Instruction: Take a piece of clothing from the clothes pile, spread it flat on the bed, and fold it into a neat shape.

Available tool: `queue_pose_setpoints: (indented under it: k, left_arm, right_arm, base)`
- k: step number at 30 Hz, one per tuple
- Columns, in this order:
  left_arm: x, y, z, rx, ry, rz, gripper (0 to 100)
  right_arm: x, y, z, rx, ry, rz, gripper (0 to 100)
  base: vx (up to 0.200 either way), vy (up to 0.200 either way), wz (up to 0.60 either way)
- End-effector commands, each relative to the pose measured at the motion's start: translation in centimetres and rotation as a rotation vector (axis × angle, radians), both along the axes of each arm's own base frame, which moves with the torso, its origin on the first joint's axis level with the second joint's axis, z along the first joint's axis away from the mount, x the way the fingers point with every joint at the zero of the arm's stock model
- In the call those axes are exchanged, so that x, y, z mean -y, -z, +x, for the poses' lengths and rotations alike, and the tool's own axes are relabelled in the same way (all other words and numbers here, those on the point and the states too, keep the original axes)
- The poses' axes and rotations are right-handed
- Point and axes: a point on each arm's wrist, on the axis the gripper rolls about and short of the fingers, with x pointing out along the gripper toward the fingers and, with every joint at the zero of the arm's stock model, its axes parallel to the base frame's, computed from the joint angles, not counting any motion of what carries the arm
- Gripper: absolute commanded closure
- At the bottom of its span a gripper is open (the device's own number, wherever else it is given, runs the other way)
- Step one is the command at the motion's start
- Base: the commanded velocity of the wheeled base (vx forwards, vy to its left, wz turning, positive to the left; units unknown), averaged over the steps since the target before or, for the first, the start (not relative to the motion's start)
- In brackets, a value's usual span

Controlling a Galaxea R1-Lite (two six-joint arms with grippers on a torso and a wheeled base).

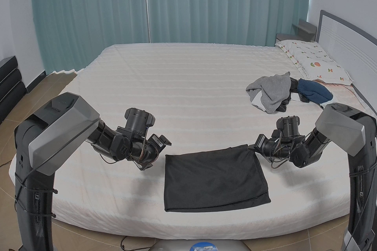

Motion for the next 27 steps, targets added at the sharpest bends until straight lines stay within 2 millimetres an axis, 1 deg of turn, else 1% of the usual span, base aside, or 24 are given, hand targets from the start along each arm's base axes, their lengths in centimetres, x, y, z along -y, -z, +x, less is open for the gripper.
queue_pose_setpoints:
  k: [1,16,17,21,24,26,27]
  left_arm:
    - [0.0,0.1,0.0,-0.001,0.001,0.000,0]
    - [0.1,0.1,0.0,0.004,0.017,0.013,0]
    - [0.1,0.1,0.0,0.004,0.017,0.013,0]
    - [0.1,0.1,0.0,0.003,0.016,0.012,0]
    - [0.1,0.0,-0.1,0.003,0.016,0.012,0]
    - [0.0,0.0,-0.2,-0.004,0.016,0.010,0]
    - [0.0,0.0,-0.2,-0.005,0.017,0.009,0]
  right_arm:
    - [0.4,0.0,0.3,0.005,0.011,0.002,100]
    - [0.6,0.0,0.3,0.009,0.015,0.005,100]
    - [0.6,0.0,0.3,0.009,0.015,0.005,0]
    - [0.6,0.2,0.1,0.001,0.015,0.004,0]
    - [1.1,-0.5,-0.5,-0.002,0.023,0.007,0]
    - [1.4,-1.5,-1.6,-0.010,0.022,0.012,0]
    - [1.4,-1.6,-1.7,-0.012,0.022,0.012,0]
  base:
    - [0.000,0.000,0.00]
    - [0.000,0.000,0.00]
    - [0.000,0.000,0.00]
    - [0.000,0.000,0.00]
    - [0.000,0.000,0.00]
    - [0.000,0.000,0.00]
    - [0.000,0.000,0.00]
